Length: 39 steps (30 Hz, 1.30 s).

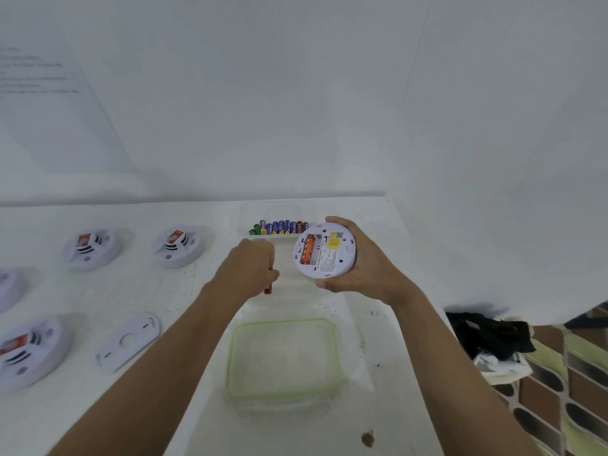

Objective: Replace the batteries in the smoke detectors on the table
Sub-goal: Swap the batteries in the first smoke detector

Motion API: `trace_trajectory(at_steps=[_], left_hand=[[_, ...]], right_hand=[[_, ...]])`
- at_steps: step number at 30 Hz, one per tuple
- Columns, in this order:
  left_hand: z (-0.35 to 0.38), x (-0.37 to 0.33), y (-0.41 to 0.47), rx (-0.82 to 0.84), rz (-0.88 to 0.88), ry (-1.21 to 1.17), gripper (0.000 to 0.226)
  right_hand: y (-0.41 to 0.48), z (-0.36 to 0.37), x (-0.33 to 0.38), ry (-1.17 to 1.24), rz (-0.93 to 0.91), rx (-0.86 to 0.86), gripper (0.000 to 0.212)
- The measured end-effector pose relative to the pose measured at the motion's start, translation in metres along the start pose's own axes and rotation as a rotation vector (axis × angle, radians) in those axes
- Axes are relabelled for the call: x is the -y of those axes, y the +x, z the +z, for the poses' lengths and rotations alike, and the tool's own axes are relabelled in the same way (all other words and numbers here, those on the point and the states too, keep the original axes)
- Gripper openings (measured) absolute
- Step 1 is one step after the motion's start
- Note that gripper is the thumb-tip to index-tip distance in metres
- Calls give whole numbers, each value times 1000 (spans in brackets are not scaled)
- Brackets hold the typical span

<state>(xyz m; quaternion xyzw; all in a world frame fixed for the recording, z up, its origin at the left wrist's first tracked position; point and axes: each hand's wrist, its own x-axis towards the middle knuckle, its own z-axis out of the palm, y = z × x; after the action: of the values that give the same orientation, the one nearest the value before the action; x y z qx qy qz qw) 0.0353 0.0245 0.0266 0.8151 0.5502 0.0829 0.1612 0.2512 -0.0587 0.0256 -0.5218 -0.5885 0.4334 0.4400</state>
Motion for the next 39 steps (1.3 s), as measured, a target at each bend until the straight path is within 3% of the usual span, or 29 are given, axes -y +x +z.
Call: trace_trajectory(at_steps=[3,6,9,11,14,17,29,39], left_hand=[[2,-11,8,81,-25,229,24],[3,-14,14,151,-28,283,27],[-2,-11,15,95,-37,233,22],[-9,-10,12,-54,-16,83,17],[-22,-16,0,-252,163,-204,5],[-24,-21,-12,-169,371,-354,24],[-11,-27,-16,-205,588,-187,23],[-2,-42,-24,-228,528,-174,19]], right_hand=[[0,0,-1,-1,-4,-8,91],[0,-1,-2,-6,-8,4,89],[0,-3,-3,32,9,25,89],[0,-3,-4,55,12,35,90],[1,-5,-5,57,12,37,91],[1,-7,-7,40,3,37,93],[6,-19,-2,-163,-58,107,93],[-4,-31,4,-198,-77,157,93]])
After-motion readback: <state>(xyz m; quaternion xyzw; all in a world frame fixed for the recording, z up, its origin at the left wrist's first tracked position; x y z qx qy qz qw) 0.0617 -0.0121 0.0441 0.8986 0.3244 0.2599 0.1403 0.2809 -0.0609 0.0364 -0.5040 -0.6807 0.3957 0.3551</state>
